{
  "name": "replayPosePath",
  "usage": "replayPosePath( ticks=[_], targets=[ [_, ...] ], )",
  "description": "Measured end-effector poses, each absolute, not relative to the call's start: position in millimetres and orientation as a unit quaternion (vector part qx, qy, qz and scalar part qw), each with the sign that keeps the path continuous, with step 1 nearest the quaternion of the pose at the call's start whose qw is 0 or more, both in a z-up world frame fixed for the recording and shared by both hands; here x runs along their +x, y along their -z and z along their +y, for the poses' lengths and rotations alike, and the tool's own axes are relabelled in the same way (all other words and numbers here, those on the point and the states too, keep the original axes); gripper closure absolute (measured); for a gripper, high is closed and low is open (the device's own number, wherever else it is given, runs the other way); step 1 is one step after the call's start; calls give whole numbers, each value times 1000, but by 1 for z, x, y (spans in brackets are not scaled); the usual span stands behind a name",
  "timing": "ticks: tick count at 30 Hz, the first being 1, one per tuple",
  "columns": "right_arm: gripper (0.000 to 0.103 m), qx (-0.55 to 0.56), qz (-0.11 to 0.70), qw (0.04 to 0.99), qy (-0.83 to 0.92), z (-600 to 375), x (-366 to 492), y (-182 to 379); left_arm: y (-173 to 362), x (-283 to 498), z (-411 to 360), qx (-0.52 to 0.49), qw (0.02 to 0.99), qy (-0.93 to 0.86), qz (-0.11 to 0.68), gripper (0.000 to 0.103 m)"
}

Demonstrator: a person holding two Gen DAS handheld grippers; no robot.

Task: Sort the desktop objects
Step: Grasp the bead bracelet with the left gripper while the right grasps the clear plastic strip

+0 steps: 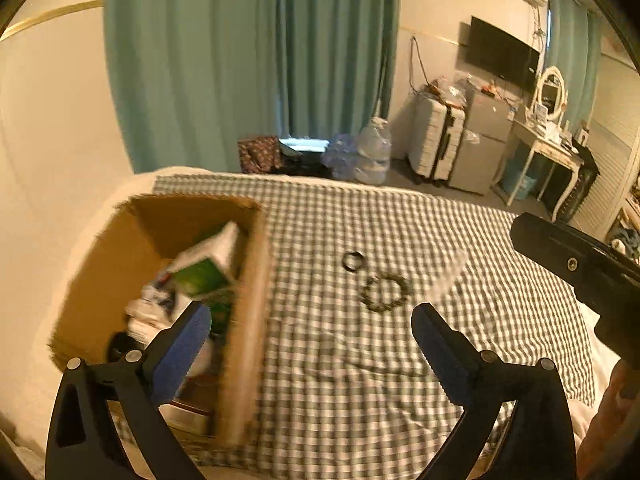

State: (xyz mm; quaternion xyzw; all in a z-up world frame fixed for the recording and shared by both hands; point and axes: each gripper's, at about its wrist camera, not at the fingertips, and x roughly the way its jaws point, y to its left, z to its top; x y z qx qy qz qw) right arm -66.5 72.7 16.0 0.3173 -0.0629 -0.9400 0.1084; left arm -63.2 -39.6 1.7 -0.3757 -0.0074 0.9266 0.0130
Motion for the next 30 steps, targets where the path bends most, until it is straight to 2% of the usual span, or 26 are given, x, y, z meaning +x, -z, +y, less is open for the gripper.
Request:
replayPosePath(
  ticks=[9, 18, 24, 30],
  targets=[
    [34, 370, -113, 29, 922, 153, -100, 63, 63, -105, 7, -428, 13, -904, 4, 0],
    [34, 433, -154, 12, 888, 193, -158, 143, 140, -164, 40, -468, 27, -883, 17, 0],
    [34, 457, -151, 5, 877, 193, -213, 177, 178, -204, 48, -473, 29, -880, 31, 0],
    [35, 482, -136, -34, 865, 182, -249, 202, 204, -225, 53, -479, 51, -876, -1, 0]
  ],
)
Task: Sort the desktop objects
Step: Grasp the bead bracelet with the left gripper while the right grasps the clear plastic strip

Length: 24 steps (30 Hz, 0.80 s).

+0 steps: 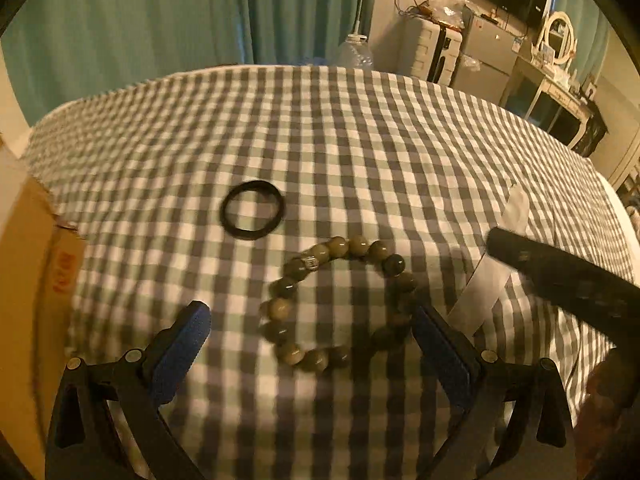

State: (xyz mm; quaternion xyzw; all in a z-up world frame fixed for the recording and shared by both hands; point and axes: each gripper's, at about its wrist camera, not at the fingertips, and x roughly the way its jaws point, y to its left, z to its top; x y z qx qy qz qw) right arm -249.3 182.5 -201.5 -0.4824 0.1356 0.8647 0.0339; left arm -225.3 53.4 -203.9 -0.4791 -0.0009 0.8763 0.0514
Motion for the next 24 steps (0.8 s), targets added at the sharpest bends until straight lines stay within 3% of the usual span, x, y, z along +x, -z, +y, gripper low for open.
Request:
replayPosePath(
  ticks=[4, 6, 7, 8, 9, 10, 11, 13, 17, 19, 24],
  targets=[
    [36, -483, 104, 51, -868, 175, -258, 206, 216, -227, 60, -467, 54, -883, 24, 0],
    [44, -483, 70, 63, -870, 168, -259, 207, 217, -227, 62, -462, 56, -884, 31, 2],
    [48, -482, 55, 68, -872, 165, -257, 208, 217, -227, 62, -463, 62, -884, 26, 13],
    [50, -481, 48, 68, -873, 164, -256, 207, 214, -226, 62, -461, 69, -884, 22, 32],
    [57, -481, 47, 69, -873, 162, -253, 206, 211, -224, 63, -459, 77, -885, 21, 43],
    [68, -481, 46, 71, -873, 160, -252, 205, 209, -221, 63, -460, 85, -883, 21, 63],
    [74, -481, 46, 72, -873, 160, -251, 204, 207, -220, 65, -466, 93, -879, 21, 70],
    [94, -483, 48, 67, -872, 161, -243, 201, 202, -222, 66, -474, 101, -874, 20, 79],
    [100, -488, 73, 54, -868, 178, -214, 193, 189, -210, 61, -488, 110, -866, 11, 81],
    [100, -490, 95, 43, -866, 186, -202, 188, 178, -199, 56, -485, 114, -867, 1, 92],
    [100, -473, 127, 26, -871, 198, -172, 155, 143, -173, 45, -471, 114, -875, -6, 92]
  ],
)
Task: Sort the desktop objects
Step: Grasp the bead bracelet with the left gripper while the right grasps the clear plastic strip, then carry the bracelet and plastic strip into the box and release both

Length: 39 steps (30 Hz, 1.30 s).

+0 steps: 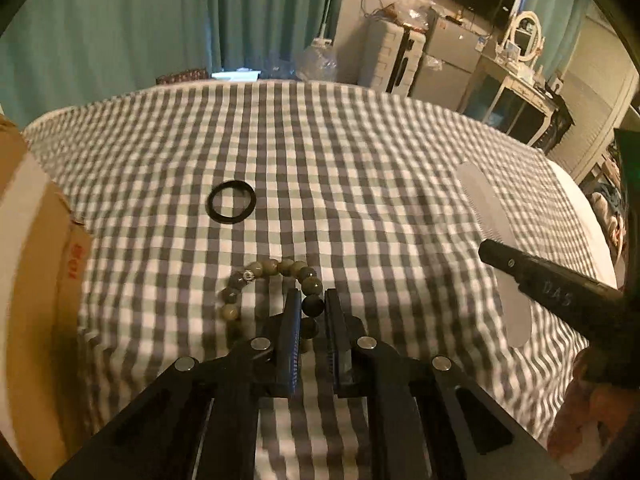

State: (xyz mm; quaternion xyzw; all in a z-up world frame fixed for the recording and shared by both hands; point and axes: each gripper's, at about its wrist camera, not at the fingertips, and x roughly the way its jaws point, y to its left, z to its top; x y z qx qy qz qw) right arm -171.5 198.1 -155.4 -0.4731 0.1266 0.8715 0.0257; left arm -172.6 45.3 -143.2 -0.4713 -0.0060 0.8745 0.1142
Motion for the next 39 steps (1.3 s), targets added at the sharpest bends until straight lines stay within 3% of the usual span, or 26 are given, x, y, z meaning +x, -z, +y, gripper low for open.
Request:
replayPosePath(
  ticks=[14, 27, 33, 39],
  targets=[
    [100, -407, 150, -21, -901, 178, -99, 53, 45, -107, 14, -413, 120, -902, -35, 92],
    [100, -366, 111, -92, -919, 66, -78, -8, -55, -79, -43, -328, 106, -937, -52, 92],
    [100, -367, 105, -169, -909, -1, -89, -19, -69, -77, -93, -321, 64, -943, -58, 92],
    [100, -389, 91, -231, -887, -69, -108, 3, -55, -85, -151, -333, 12, -940, -76, 92]
  ],
)
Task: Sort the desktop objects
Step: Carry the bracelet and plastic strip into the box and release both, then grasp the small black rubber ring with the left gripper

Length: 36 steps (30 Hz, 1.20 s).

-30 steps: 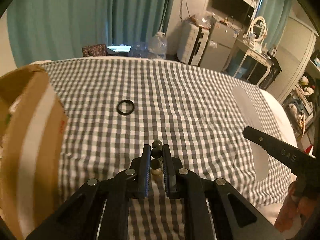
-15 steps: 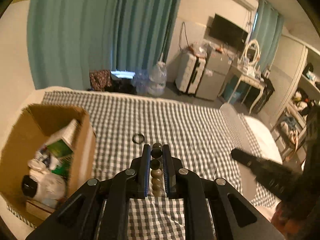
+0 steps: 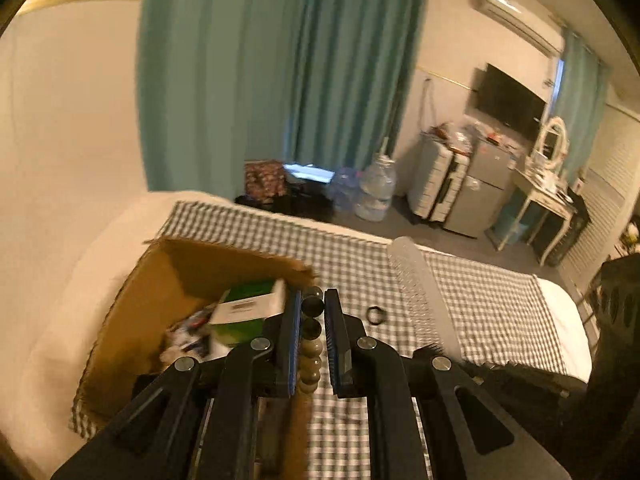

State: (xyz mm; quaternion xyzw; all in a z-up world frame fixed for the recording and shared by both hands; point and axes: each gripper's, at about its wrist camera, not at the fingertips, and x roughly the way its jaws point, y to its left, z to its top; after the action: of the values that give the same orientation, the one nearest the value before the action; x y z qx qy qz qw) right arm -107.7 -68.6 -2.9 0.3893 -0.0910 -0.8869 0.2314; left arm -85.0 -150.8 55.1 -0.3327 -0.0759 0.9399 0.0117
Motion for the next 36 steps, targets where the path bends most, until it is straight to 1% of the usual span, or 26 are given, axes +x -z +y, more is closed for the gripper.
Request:
replayPosePath(
  ticks=[5, 11, 14, 15, 16, 17, 18, 19, 20, 22, 27, 29, 31, 35, 36],
  targets=[
    [100, 423, -80, 263, 864, -120, -127, 31, -22, -100, -186, -363, -22, -928, -83, 92],
    [100, 459, -80, 272, 842, -141, -150, 66, 19, -108, -214, -389, -43, -916, -85, 92],
    [98, 472, -88, 279, 832, -143, -162, 77, 30, -112, -225, -402, -47, -910, -96, 90],
    [93, 476, -90, 281, 828, -144, -165, 80, 31, -112, -227, -405, -49, -908, -98, 90],
    [83, 476, -91, 282, 828, -143, -163, 82, 31, -113, -230, -405, -51, -908, -99, 85],
    [75, 472, -92, 276, 832, -142, -162, 82, 30, -113, -232, -403, -53, -908, -98, 72],
    [60, 466, -92, 271, 837, -140, -161, 81, 28, -112, -232, -401, -58, -909, -95, 59],
    [56, 461, -92, 264, 842, -137, -160, 78, 26, -112, -232, -399, -72, -910, -91, 39],
    [56, 456, -93, 260, 846, -133, -159, 76, 25, -110, -234, -394, -91, -911, -86, 22],
    [56, 450, -91, 252, 852, -127, -157, 69, 23, -106, -234, -385, -100, -913, -91, 12],
    [56, 415, -53, 206, 885, -100, -144, 44, 19, -99, -221, -389, -99, -912, -81, 10],
    [53, 398, -49, 187, 897, -83, -134, 32, 16, -93, -206, -385, -95, -915, -73, 8],
    [48, 381, -53, 171, 907, -64, -127, 21, 10, -87, -189, -380, -93, -918, -69, 6],
    [45, 355, -55, 139, 923, -23, -109, 4, 1, -76, -145, -370, -65, -924, -70, 3],
    [42, 350, -58, 130, 926, -10, -103, 0, 0, -75, -134, -369, -58, -925, -68, 3]
  ],
)
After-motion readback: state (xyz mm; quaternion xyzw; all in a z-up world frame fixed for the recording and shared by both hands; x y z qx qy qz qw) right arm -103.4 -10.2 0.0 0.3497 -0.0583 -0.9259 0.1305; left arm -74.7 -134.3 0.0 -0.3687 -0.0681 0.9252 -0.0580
